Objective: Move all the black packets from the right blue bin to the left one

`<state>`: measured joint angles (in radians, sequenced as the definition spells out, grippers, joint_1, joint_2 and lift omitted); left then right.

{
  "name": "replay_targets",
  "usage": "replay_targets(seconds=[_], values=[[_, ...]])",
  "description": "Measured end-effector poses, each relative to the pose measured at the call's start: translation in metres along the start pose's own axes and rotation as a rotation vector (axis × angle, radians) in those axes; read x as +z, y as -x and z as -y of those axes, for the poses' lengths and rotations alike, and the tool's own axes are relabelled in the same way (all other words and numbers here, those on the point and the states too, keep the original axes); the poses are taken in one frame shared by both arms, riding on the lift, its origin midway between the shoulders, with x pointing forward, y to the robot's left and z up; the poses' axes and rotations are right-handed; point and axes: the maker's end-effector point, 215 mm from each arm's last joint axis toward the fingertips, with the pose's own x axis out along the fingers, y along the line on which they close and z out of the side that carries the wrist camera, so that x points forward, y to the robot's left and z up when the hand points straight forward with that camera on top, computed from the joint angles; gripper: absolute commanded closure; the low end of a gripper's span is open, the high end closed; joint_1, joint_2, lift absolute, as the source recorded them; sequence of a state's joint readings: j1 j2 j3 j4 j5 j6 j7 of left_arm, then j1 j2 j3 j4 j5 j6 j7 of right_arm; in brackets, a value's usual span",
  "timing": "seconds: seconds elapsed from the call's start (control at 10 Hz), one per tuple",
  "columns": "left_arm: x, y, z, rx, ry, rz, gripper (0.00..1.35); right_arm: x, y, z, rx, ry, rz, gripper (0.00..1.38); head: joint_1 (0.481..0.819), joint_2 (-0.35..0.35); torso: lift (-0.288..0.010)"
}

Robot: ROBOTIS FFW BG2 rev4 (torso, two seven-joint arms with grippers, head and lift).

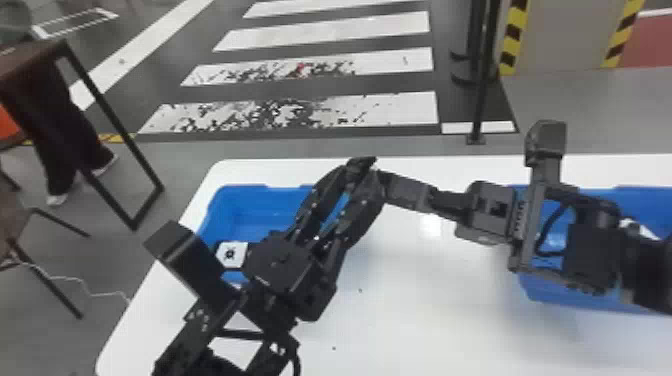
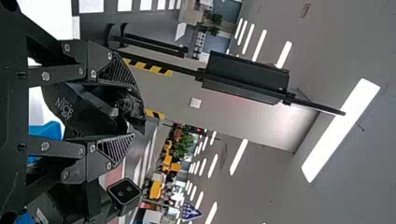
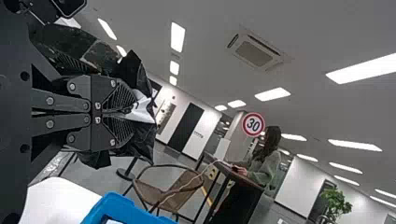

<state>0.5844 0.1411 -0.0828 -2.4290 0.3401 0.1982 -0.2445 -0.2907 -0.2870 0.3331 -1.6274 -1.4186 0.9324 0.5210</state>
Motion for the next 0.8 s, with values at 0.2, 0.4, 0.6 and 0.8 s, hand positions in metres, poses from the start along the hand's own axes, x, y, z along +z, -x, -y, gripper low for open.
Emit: replay_targets(seconds=[0.2, 0.4, 0.6, 0.8], values=[[0.0, 0.0, -0.003, 0.01, -0.034, -0.02, 1.22, 0.0, -0.003, -0.006, 0.014, 0.002, -0.002, 1.19, 0.695, 0.236, -0.14], [0.01, 0.002, -0.006, 0.019, -0.064, 0.005, 1.22, 0.001, -0.004, -0.008, 0.023, 0.001, 0.005, 1.12, 0.69, 0.243, -0.14], [0.021, 0.005, -0.014, 0.052, -0.078, 0.043, 1.22, -0.001, -0.002, -0.007, 0.029, -0.014, 0.019, 0.37, 0.682, 0.256, -0.14], [0.026, 0.007, -0.035, 0.107, -0.109, 0.05, 1.22, -0.005, 0.005, 0.006, 0.009, -0.034, 0.043, 0.07, 0.684, 0.274, -0.14]])
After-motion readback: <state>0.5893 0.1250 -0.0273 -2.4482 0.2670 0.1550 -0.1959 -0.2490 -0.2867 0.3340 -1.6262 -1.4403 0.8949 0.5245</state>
